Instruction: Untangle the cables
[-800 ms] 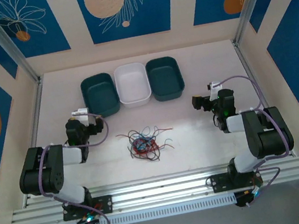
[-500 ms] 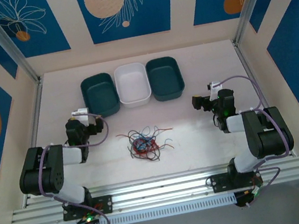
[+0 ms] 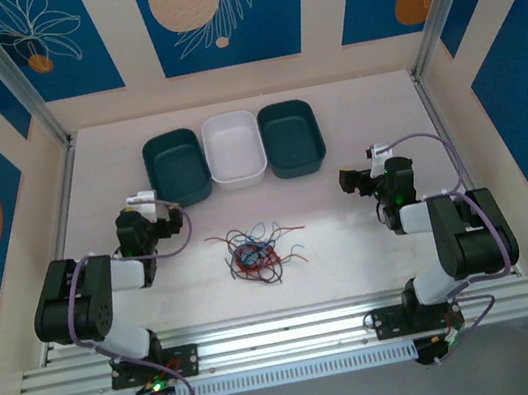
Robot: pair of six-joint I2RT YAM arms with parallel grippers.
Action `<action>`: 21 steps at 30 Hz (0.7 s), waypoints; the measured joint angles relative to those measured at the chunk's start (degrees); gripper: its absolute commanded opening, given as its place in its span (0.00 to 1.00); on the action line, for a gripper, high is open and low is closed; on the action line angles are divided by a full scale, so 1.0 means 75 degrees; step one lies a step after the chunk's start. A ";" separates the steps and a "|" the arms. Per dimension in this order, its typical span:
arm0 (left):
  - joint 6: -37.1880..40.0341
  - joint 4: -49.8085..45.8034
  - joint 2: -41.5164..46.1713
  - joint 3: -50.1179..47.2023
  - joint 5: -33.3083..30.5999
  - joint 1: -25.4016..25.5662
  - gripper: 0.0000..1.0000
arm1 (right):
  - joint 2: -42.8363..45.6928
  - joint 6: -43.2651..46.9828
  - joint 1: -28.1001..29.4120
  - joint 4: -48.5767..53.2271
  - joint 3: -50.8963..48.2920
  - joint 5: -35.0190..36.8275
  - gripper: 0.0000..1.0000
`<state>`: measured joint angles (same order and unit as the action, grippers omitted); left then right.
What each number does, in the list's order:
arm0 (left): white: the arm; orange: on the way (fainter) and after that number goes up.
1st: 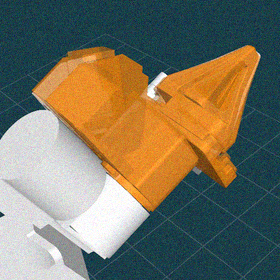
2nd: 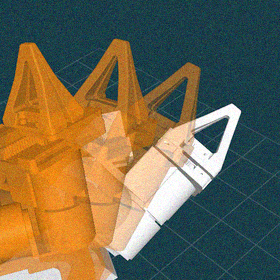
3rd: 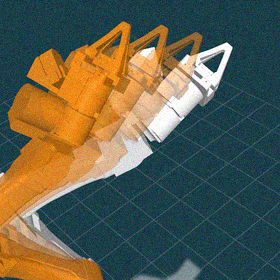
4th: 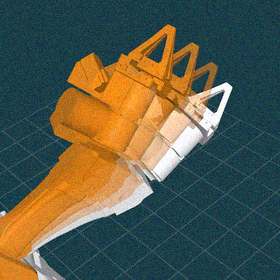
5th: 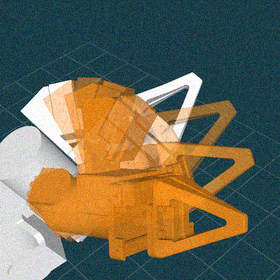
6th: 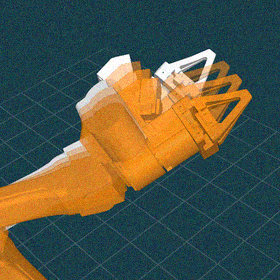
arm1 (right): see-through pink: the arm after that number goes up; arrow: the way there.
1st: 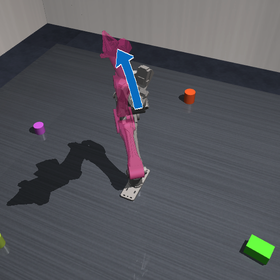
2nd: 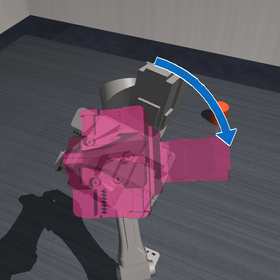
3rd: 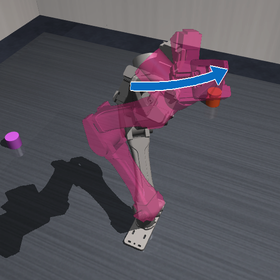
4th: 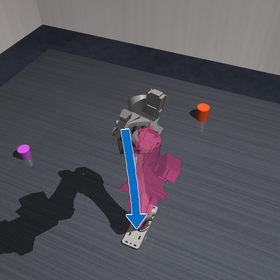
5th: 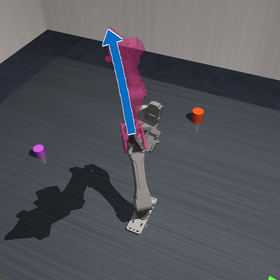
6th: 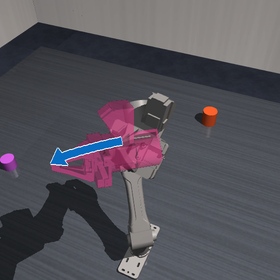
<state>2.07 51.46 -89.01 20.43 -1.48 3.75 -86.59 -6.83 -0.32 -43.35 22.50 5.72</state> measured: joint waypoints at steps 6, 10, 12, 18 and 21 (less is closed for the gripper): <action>0.0000 0.0000 0.0000 0.0000 0.0000 0.0000 1.00 | 0.0000 0.0000 0.0000 0.0000 0.0000 -0.0003 0.99; 0.0000 0.0000 0.0000 0.0000 0.0000 0.0000 1.00 | 0.0000 0.0000 0.0000 0.0000 0.0000 -0.0003 0.99; 0.0006 0.0000 0.0000 0.0000 0.0055 0.0000 1.00 | 0.0000 0.0000 0.0000 0.0000 0.0000 0.0000 0.99; 0.0131 0.0323 0.0003 -0.0070 0.0402 0.0000 1.00 | 0.0000 0.0000 0.0000 -0.0003 0.0000 0.0000 0.99; 0.0181 0.0504 0.0061 -0.0221 0.0513 0.0000 1.00 | 0.0000 0.0000 0.0000 -0.0009 0.0000 -0.0003 0.99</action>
<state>3.42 55.24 -88.55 18.76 2.37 3.75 -86.59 -6.83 -0.32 -43.42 22.50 5.69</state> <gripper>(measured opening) 0.998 0.991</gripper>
